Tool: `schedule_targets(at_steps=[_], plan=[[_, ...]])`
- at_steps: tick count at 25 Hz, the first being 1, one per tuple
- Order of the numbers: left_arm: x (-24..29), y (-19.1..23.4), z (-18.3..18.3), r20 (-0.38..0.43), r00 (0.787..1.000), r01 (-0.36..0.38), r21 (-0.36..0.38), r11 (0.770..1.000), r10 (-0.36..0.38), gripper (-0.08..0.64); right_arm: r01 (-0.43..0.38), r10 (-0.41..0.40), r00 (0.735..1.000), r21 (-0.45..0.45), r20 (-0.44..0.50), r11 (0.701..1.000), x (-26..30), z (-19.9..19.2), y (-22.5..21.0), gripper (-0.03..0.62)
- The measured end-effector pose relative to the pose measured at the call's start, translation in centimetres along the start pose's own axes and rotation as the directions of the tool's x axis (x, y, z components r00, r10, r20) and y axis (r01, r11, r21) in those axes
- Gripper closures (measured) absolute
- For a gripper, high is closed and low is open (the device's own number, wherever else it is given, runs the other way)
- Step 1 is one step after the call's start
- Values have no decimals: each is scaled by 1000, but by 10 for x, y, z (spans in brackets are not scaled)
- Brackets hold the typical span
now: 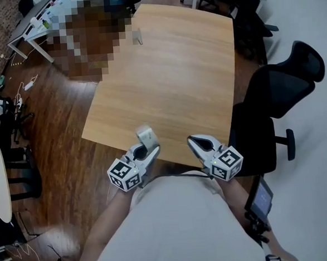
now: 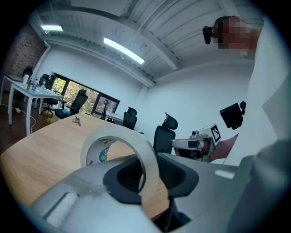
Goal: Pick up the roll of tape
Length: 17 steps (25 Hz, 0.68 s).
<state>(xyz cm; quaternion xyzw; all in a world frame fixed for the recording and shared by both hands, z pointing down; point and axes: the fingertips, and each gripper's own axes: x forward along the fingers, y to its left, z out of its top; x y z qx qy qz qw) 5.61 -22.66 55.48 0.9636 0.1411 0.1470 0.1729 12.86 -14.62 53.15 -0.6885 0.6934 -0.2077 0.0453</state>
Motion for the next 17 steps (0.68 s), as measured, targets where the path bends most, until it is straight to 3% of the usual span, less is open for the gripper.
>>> schedule_targets(at_steps=[17], plan=[[-42,-1,-5,48,999,-6,-7,1000,6,454,-32,30,999,-62,-37,998,15,0,39,585]])
